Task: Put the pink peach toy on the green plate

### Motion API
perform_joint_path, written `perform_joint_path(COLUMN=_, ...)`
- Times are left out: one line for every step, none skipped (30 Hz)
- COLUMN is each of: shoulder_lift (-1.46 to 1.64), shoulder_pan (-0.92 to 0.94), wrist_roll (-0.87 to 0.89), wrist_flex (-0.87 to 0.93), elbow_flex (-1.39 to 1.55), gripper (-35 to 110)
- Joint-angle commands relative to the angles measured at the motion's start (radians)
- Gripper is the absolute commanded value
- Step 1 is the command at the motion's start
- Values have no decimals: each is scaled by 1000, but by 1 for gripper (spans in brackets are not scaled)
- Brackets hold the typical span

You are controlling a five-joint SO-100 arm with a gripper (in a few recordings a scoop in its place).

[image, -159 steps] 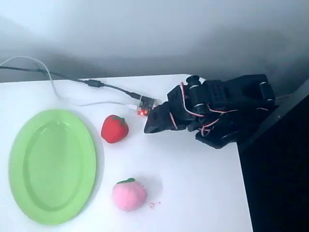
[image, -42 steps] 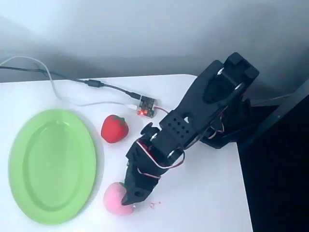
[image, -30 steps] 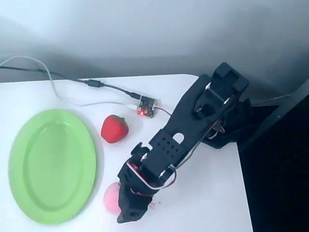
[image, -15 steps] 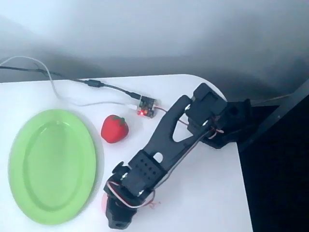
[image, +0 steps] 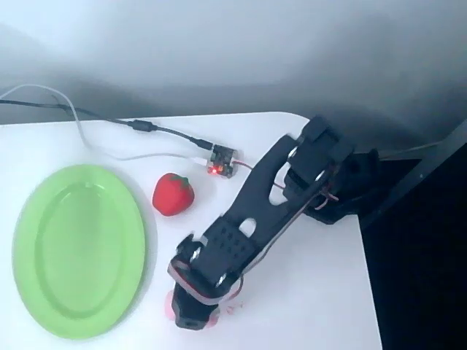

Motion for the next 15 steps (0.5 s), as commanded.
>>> perform_joint_path(shoulder_lift=230, shoulder_pan=149, wrist_roll=-173, wrist_flex=31, elbow_flex=-12, gripper=0)
perform_joint_path(shoulder_lift=244, shoulder_pan=204, wrist_roll=-230, wrist_flex=12, elbow_flex=-38, gripper=0)
perform_joint_path(shoulder_lift=242, shoulder_pan=258, wrist_roll=-282, wrist_flex=-14, elbow_flex=-71, gripper=0)
perform_joint_path(shoulder_lift=222, shoulder_pan=305, wrist_roll=-330, wrist_flex=-41, elbow_flex=-107, gripper=0)
perform_joint_path(shoulder_lift=189, shoulder_pan=345, wrist_roll=-370, wrist_flex=-49, elbow_flex=-150, gripper=0)
perform_joint_path(shoulder_lift=147, shoulder_pan=382, wrist_roll=-405, wrist_flex=-49, elbow_flex=-195, gripper=0)
perform_joint_path(shoulder_lift=101, shoulder_pan=411, wrist_roll=-434, wrist_flex=-49, elbow_flex=-235, gripper=0)
perform_joint_path(shoulder_lift=51, shoulder_pan=431, wrist_roll=-449, wrist_flex=-49, elbow_flex=-275, gripper=0)
perform_joint_path(shoulder_lift=0, shoulder_pan=448, wrist_roll=-474, wrist_flex=-49, elbow_flex=-311, gripper=0)
perform_joint_path(shoulder_lift=-55, shoulder_pan=457, wrist_roll=-479, wrist_flex=-49, elbow_flex=-350, gripper=0)
perform_joint_path(shoulder_lift=-112, shoulder_pan=457, wrist_roll=-479, wrist_flex=-52, elbow_flex=-383, gripper=0)
perform_joint_path(shoulder_lift=-166, shoulder_pan=456, wrist_roll=-503, wrist_flex=-54, elbow_flex=-414, gripper=0)
perform_joint_path(shoulder_lift=-206, shoulder_pan=456, wrist_roll=-512, wrist_flex=-54, elbow_flex=-423, gripper=0)
perform_joint_path(shoulder_lift=-241, shoulder_pan=449, wrist_roll=-514, wrist_flex=-54, elbow_flex=-425, gripper=0)
perform_joint_path(shoulder_lift=-275, shoulder_pan=442, wrist_roll=-514, wrist_flex=-54, elbow_flex=-425, gripper=0)
